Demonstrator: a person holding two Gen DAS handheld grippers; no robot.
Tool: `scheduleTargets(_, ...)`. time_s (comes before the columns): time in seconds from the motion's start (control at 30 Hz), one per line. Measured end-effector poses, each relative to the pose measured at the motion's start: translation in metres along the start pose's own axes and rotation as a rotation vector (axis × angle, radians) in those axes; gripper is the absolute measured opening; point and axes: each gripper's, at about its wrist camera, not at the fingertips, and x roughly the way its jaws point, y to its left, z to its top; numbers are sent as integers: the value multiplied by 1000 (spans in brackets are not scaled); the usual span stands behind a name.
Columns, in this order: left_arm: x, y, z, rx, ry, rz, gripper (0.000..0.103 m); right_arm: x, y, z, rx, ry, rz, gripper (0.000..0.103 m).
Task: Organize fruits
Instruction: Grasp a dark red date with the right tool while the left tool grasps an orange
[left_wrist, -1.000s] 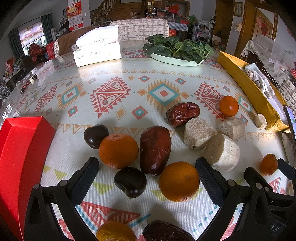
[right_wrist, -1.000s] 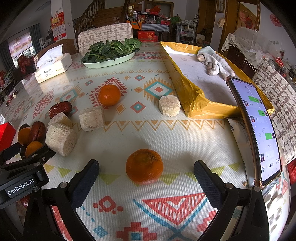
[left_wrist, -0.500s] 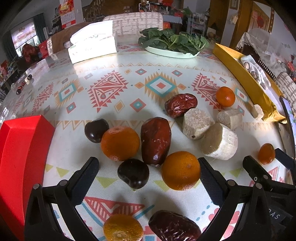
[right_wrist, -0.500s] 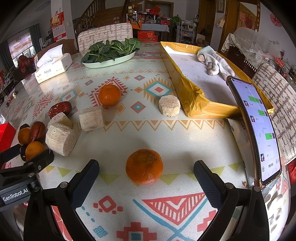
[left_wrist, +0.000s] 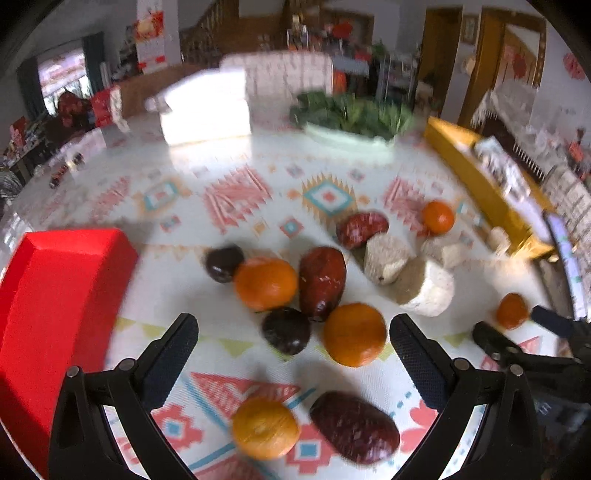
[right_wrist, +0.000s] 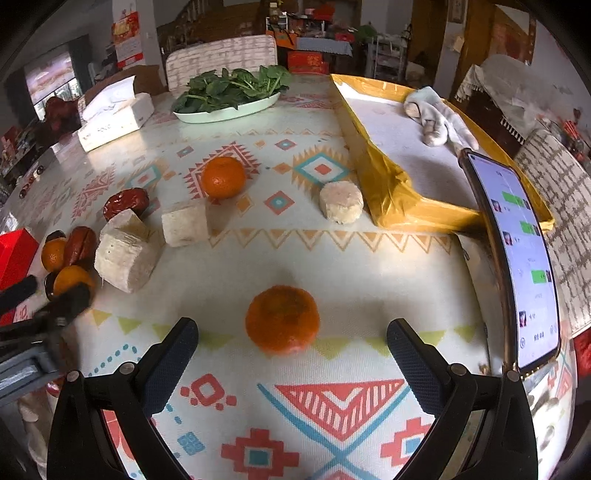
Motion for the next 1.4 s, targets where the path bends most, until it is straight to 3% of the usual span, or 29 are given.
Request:
scheduleTargets(0.1,-41,15,-3,-22,-142,-1,103,-2,2,-2,-2,1,0,103)
scheduleTargets(0.27,-119,44,-16,-31,-413,74,103,-3,1,-3,-3,-2,0,103)
scheduleTargets(0.33,-137,56,-20,-9,-474,60,103,-3,1,-3,-6,-3,2,103)
scheduleTargets(0.47,-142,82,-17,-69,-419,0,103,-6,2,-4,-15,-5,17,102)
scheduleTargets(0.57,-134,98,-20,-109,-354,-43,103,-22,0,-11,-3,-66,54,101)
scheduleTargets(0.67,-115,104,-26,-135,-278,-96,103,-45,6,-18,-5,-130,180,96)
scheduleTargets(0.73,-103,105,-32,-141,-231,-138,94,-54,17,-22,-45,-143,299,85)
scheduleTargets(0.77,-98,105,-35,-138,-211,-157,82,-57,25,-23,-74,-138,359,79)
scheduleTargets(0.83,-92,103,-38,-126,-180,-174,70,-57,44,-26,-141,-107,441,74)
scheduleTargets(0.9,-91,105,-41,-125,-173,-163,70,-55,64,-27,-205,-88,483,69)
scheduleTargets(1.13,-90,97,-46,-66,-176,-156,70,-44,109,-31,-337,-73,478,61)
scheduleTargets(1.27,-79,91,-45,-64,-153,-185,70,-40,117,-39,-362,-51,442,36)
scheduleTargets(1.4,-64,80,-45,-48,-99,-200,70,-38,116,-43,-357,-48,445,36)
